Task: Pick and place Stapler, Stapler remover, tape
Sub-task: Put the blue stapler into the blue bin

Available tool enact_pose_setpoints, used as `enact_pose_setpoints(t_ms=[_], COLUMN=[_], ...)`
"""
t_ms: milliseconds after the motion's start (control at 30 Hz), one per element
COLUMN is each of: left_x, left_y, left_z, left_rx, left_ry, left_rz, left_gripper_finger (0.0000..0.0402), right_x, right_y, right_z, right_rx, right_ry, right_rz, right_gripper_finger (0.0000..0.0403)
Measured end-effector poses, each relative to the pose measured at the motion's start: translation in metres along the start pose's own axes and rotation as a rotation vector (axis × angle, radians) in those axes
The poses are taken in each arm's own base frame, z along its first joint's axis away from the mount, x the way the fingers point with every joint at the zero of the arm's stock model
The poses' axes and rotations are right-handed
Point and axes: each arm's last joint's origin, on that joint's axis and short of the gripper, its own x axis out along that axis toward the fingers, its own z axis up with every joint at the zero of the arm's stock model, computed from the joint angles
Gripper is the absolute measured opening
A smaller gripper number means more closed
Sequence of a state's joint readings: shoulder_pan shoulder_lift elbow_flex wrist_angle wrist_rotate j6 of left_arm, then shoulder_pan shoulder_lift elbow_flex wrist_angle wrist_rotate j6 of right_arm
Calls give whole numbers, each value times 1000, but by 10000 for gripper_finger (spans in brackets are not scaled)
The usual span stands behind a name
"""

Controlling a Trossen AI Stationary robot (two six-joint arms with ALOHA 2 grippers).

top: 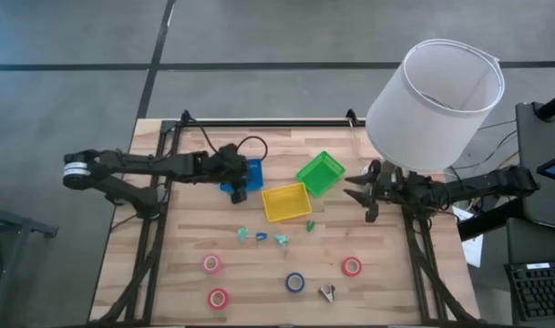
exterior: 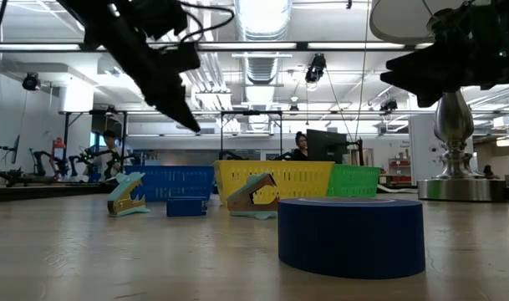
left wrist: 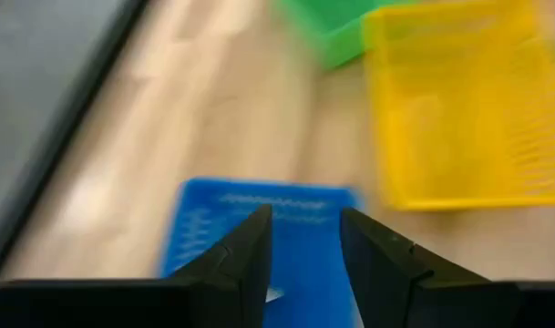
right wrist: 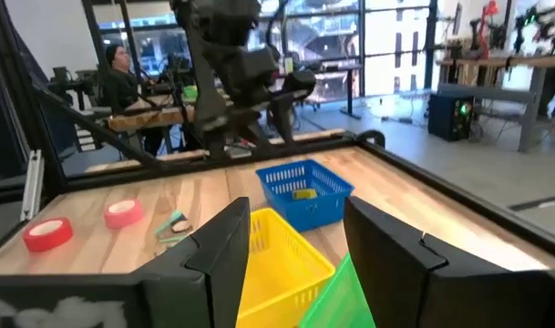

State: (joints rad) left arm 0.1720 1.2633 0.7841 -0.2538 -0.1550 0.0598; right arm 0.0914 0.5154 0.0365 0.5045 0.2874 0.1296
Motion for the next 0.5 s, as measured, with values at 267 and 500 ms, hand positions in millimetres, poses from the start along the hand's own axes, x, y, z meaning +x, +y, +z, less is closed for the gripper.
enact_pose_setpoints(t_ms=[267,500], left_x=[5,11], left_y=[-44,-85], left_z=[0,-10], left_rx=[-35,-4], left_ry=[-8,51], left_rz=[-248,-334], left_gripper_finger=[131,130], right_x=[24,50], right_y=[9,16], right_z=[0,-8], right_rx=[16,-33], right_ry=[150,306], right_rz=[39,16], right_gripper_finger=[180,180])
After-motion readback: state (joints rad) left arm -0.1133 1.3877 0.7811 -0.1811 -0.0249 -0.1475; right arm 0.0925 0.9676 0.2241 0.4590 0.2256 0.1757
